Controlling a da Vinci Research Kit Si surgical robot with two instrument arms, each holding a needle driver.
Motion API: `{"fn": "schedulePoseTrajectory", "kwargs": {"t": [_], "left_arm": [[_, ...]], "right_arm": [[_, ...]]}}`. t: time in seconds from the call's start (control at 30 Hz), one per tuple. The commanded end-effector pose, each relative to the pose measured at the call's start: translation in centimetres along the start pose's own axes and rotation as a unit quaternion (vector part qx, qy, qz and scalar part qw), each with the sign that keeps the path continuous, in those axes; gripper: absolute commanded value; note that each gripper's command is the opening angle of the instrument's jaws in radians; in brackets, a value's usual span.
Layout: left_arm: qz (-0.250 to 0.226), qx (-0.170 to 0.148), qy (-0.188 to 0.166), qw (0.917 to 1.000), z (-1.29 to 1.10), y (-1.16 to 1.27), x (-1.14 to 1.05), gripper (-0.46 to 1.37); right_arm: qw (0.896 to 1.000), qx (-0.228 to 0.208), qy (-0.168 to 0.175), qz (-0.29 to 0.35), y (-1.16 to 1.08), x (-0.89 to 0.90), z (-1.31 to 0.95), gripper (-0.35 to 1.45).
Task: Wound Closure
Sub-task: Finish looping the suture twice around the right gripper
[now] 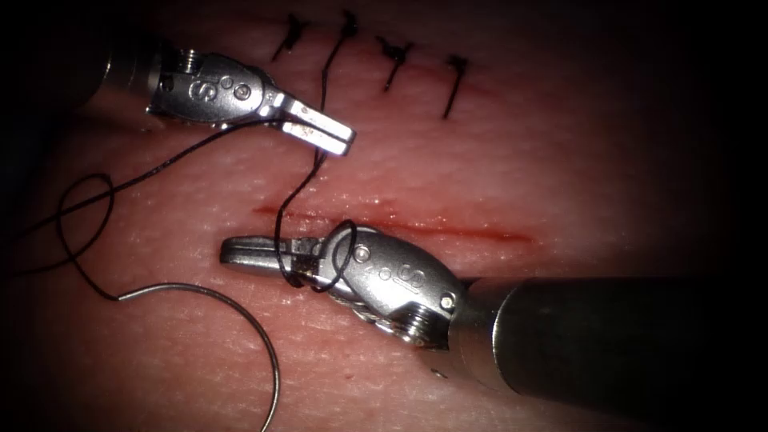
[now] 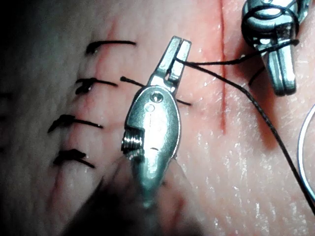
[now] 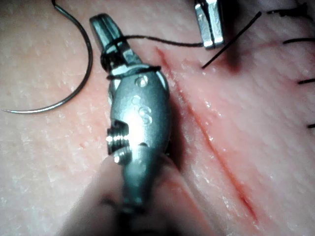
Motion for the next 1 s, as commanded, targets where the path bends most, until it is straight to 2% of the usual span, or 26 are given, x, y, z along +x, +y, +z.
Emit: {"fn": "schedulePoseTrajectory", "kwargs": {"t": [0.03,0.13,0.4,0.8,1.0], "left_arm": [[0.0,0.002,0.0,1.0,0.01,0.01,-0.01,-0.35],[0.0,0.006,0.003,1.0,0.01,0.04,0.0,-0.35],[-0.001,0.022,0.014,0.9997,-0.05,0.17,0.05,-0.35],[0.036,0.054,0.008,0.9979,-0.26,0.35,0.11,-0.35],[0.052,0.068,0.005,0.9963,-0.31,0.48,0.15,-0.35]], "right_arm": [[1.0,0.001,0.016,0.001,-0.02,-0.02,0.02,-0.35],[0.999,0.003,0.046,0.009,-0.03,-0.02,0.03,-0.35],[0.995,-0.013,0.093,0.044,-0.03,-0.02,0.0,-0.35],[0.984,-0.081,0.143,0.066,0.2,0.33,-0.26,-0.35],[0.98,-0.12,0.143,0.067,0.33,0.45,-0.33,-0.35]]}}
